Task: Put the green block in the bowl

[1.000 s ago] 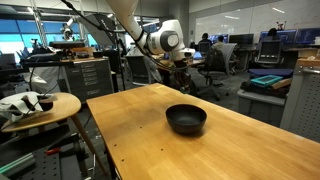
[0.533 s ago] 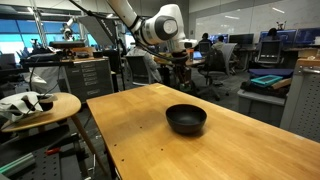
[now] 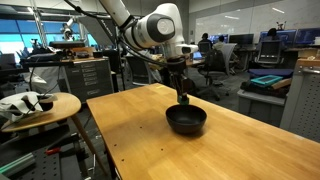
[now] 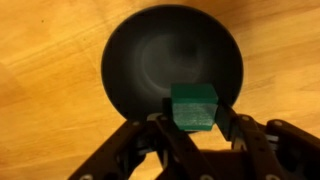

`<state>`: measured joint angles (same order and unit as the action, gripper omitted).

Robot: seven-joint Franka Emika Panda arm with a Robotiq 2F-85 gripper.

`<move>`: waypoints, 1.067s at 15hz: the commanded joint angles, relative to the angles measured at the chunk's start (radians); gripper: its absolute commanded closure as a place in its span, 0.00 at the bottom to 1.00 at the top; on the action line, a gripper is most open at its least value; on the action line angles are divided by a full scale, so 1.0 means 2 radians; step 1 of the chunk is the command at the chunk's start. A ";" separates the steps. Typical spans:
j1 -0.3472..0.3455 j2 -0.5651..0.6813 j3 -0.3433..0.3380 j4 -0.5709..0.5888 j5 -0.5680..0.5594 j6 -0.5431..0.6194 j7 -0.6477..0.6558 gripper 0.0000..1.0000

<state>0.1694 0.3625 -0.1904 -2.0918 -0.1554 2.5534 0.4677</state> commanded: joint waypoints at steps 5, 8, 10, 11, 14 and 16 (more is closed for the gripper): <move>-0.008 0.021 -0.007 -0.065 -0.015 0.083 0.020 0.79; 0.001 0.040 -0.025 -0.070 -0.014 0.125 0.033 0.79; 0.009 0.048 -0.042 -0.070 -0.012 0.150 0.040 0.79; 0.010 0.050 -0.047 -0.070 -0.007 0.158 0.038 0.79; 0.013 0.047 -0.058 -0.073 0.003 0.175 0.033 0.22; 0.014 0.040 -0.060 -0.076 0.007 0.179 0.028 0.06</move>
<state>0.1710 0.4697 -0.2838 -2.2244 -0.1563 2.8768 0.5205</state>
